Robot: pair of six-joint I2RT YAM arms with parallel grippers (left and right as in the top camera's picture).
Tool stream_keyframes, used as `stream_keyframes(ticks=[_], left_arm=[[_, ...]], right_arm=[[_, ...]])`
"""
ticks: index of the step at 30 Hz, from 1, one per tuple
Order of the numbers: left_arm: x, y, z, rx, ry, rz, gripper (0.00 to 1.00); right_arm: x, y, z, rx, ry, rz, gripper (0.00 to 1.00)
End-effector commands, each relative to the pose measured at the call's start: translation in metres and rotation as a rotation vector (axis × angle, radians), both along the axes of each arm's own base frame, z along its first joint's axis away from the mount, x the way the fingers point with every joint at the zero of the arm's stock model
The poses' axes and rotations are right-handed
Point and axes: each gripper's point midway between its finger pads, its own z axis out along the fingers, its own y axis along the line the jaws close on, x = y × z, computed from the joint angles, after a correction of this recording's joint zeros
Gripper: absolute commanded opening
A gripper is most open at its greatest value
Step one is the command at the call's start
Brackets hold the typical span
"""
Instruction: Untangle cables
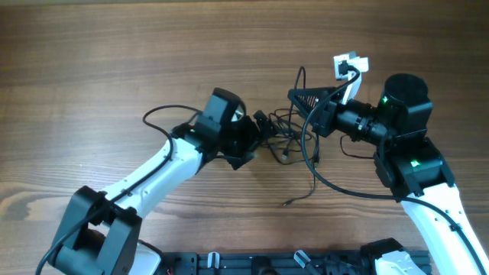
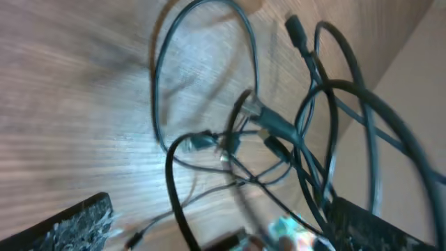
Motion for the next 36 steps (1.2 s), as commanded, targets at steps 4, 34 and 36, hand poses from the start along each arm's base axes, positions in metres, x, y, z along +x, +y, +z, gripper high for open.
stream_keyframes(ticks=[4, 34, 36], left_arm=[[0.012, 0.031, 0.022, -0.204, 0.225, 0.127, 1.0], [0.002, 0.036, -0.027, 0.173, 0.178, 0.31, 0.04], [0.001, 0.063, -0.034, 0.231, 0.192, 0.299, 0.04]], right_arm=[[0.0, -0.002, 0.007, 0.0, -0.023, -0.013, 0.04], [0.025, -0.051, 0.033, -0.018, -0.099, -0.236, 0.04], [0.034, -0.082, 0.045, -0.033, -0.118, -0.342, 0.05]])
